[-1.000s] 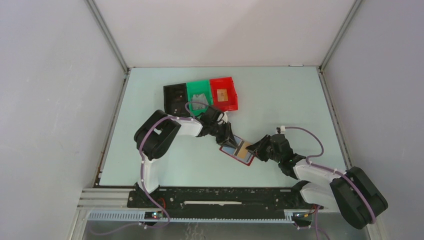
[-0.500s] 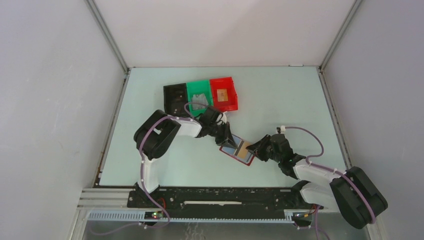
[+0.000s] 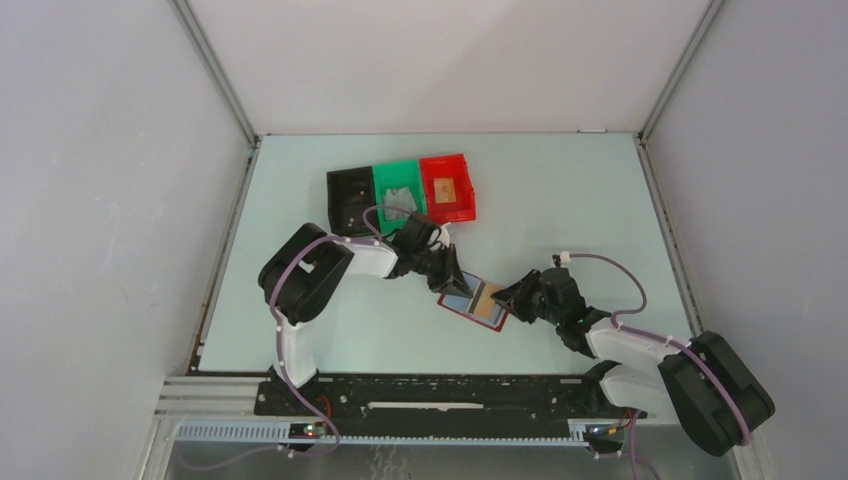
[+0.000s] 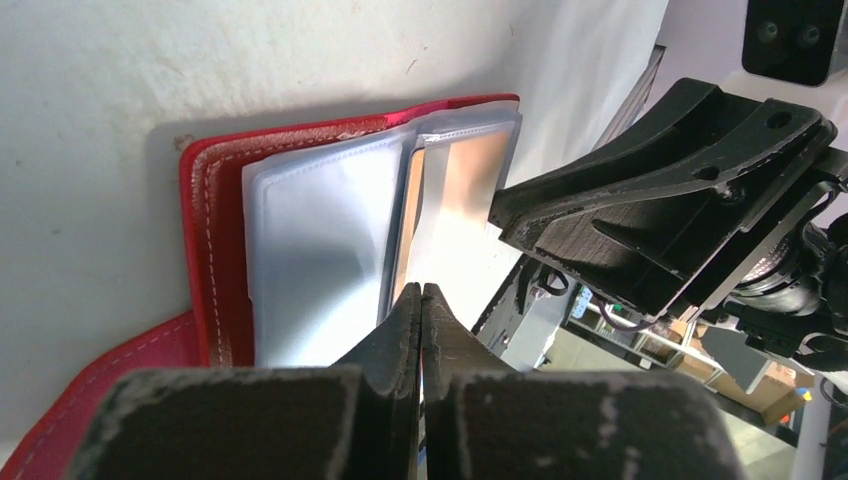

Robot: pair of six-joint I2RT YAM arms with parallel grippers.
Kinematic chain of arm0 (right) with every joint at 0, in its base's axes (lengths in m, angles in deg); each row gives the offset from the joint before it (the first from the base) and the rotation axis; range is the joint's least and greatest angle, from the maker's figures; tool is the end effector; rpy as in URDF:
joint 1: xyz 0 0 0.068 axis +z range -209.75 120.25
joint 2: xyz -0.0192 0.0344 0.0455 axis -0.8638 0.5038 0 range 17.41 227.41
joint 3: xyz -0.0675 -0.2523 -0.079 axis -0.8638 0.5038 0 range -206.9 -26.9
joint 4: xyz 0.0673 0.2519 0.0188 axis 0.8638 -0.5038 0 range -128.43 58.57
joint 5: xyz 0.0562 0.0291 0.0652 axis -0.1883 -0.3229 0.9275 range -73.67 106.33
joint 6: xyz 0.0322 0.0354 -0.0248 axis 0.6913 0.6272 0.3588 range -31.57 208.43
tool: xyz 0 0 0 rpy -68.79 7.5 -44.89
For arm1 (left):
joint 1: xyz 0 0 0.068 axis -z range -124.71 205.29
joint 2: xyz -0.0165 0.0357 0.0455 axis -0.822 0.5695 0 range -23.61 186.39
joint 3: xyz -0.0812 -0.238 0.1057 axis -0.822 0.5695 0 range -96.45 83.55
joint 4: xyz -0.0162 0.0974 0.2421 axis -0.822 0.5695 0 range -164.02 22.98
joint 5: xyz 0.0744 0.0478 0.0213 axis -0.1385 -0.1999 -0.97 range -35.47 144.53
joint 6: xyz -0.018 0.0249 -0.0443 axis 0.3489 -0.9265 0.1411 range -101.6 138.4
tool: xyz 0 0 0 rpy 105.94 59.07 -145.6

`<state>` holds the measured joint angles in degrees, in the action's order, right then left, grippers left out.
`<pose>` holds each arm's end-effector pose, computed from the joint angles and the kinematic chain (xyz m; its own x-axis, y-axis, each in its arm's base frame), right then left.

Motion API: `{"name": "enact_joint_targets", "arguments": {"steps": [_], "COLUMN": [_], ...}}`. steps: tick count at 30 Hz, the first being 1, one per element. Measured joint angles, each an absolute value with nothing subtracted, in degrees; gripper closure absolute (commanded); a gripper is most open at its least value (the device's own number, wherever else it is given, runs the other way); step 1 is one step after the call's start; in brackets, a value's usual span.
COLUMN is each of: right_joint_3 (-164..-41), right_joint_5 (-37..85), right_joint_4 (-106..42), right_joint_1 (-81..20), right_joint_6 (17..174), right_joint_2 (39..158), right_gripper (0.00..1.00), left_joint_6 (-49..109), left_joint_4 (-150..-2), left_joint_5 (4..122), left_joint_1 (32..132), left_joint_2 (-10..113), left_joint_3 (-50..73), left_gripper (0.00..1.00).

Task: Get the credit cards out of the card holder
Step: Remove the credit card from the card holder.

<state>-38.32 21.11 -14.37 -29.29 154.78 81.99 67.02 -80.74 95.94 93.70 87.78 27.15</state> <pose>0.1623 0.0989 0.1275 -0.7196 0.6358 -0.2791 0.2391 0.6043 0.7600 0.2775 -0.2502 0.1179 -0.9950 0.0710 -0.0698 0.0976 0.5554 -0.8258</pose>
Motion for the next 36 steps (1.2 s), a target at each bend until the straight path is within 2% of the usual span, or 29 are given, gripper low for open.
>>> {"name": "enact_joint_targets", "arguments": {"steps": [5, 9, 15, 19, 26, 33, 36], "right_joint_3": [-38.32, -38.32, -39.08, -40.22, -41.68, -41.7, -41.75], "right_joint_5": [21.15, 21.18, 21.44, 22.23, 23.73, 23.95, 23.97], "right_joint_4": [-14.27, -14.46, -14.99, -14.55, -12.41, -11.6, -10.92], "right_joint_1": [-29.29, -29.29, -29.29, -29.29, -29.29, -29.29, -29.31], "right_joint_6": [154.8, 154.78, 154.51, 154.51, 154.23, 154.21, 154.21], "right_joint_2": [82.01, 81.82, 82.56, 84.57, 87.98, 88.7, 89.29], "right_gripper": [0.67, 0.67, 0.67, 0.67, 0.67, 0.68, 0.69], "left_joint_6": [67.07, 66.89, 66.96, 66.96, 67.02, 68.03, 68.97], "left_joint_4": [-81.02, -80.81, -80.3, -80.3, -80.06, -81.05, -82.2], "left_joint_5": [95.92, 95.92, 95.87, 95.87, 95.89, 95.81, 95.83], "left_joint_1": [93.48, 93.39, 93.39, 93.39, 93.07, 92.41, 92.08], "left_joint_2": [87.65, 87.59, 87.61, 87.61, 87.61, 87.81, 87.85], "left_joint_3": [28.33, 28.42, 28.42, 28.42, 28.42, 29.2, 29.95], "left_gripper": [0.99, 0.79, 0.69, 0.68, 0.73, 0.97, 1.0]}}
